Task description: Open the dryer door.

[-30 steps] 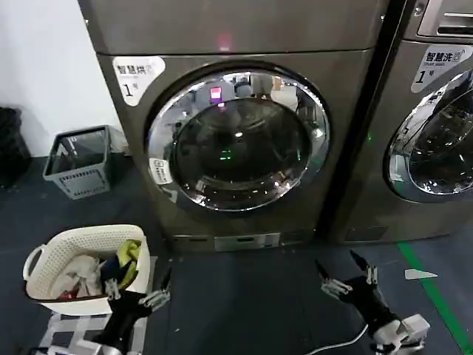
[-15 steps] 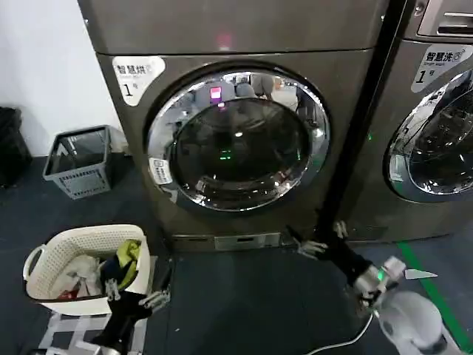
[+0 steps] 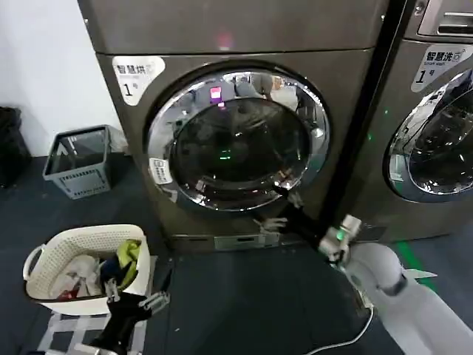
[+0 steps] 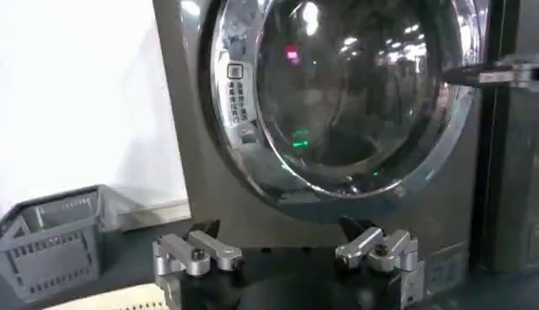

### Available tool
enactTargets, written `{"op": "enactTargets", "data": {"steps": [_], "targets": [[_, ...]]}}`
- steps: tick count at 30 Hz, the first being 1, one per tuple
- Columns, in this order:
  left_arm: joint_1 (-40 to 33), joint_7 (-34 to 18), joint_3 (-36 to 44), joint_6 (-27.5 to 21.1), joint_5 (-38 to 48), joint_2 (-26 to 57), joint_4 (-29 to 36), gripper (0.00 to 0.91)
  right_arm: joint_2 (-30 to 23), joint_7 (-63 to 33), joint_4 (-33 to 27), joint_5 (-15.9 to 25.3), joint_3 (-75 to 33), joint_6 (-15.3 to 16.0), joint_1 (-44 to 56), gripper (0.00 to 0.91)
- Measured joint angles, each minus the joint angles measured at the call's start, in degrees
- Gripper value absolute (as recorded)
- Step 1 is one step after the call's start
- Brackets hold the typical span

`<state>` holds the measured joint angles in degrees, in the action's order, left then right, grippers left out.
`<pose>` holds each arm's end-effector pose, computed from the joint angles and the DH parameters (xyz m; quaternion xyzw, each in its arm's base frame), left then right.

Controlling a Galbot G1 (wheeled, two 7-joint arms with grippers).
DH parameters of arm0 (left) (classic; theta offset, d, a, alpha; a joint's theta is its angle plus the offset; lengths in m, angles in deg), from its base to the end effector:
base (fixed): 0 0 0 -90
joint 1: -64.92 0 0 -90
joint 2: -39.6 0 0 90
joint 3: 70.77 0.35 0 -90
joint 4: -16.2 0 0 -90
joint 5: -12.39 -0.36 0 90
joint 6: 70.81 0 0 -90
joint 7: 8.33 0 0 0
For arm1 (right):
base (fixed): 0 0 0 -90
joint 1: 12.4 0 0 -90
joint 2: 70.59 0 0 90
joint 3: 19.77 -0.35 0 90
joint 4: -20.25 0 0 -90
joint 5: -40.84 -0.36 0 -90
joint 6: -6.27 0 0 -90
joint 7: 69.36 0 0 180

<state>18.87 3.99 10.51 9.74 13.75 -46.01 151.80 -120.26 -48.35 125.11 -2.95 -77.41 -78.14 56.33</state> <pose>0.1171 0.0452 -0.2373 -0.0746 -0.9929 -0.0590 0.0714 0.3889 -0.0248 -0.1888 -0.4646 0.8847 -0.0108 0.0363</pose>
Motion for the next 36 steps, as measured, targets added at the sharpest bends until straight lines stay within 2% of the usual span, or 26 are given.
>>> {"op": "enactTargets", "data": {"steps": [7,16,36], "targets": [[0.1,0.0,0.0,0.0,-0.1,-0.3,0.2,0.907,-2.6,1.4,-6.0,-2.7,7.9,0.6,-9.8,0.907],[0.2,0.0,0.0,0.0,-0.1,-0.3,0.4,0.907,-6.8,2.7,-12.1,-3.8,15.7,0.9,-18.4,0.907],[-0.4,0.0,-0.3,-0.4,0.5,-0.2,0.8,0.907,-16.7,4.2,-23.3,-4.4,24.3,1.3,-28.6,0.907]]}}
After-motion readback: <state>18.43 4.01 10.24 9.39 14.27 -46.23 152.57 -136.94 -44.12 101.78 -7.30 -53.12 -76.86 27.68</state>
